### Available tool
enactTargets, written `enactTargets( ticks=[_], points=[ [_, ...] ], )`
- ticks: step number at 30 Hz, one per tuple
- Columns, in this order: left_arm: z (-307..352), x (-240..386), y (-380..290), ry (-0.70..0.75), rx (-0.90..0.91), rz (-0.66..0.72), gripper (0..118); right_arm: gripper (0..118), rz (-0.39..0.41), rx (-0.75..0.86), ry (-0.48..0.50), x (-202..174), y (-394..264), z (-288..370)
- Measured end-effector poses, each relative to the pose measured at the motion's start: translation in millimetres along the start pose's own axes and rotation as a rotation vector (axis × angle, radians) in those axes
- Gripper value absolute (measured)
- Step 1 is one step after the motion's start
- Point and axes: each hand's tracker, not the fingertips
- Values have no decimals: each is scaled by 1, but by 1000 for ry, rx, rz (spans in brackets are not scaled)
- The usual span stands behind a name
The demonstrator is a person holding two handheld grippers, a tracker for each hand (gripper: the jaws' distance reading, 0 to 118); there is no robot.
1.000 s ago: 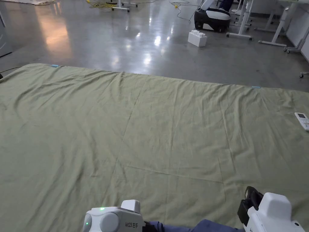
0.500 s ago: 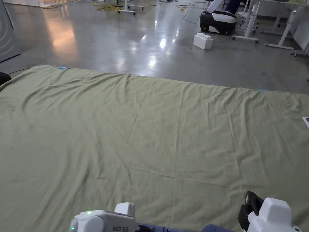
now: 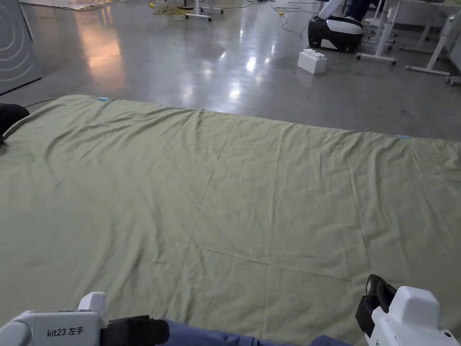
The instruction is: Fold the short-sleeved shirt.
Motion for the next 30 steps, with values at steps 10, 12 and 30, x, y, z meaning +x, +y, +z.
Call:
enactTargets(
  ticks=[10, 12, 30],
  points=[
    [-53, -38, -14, -246, -107, 105, 84, 0, -6, -19, 6, -1, -2, 1],
    [-57, -39, -14, -243, -102, 112, 79, 0, -8, -28, 3, 0, -3, 2],
    [-4, 36, 3, 52, -42, -225, 11, 0, 2, -33, 23, -7, 0, 0]
  ],
)
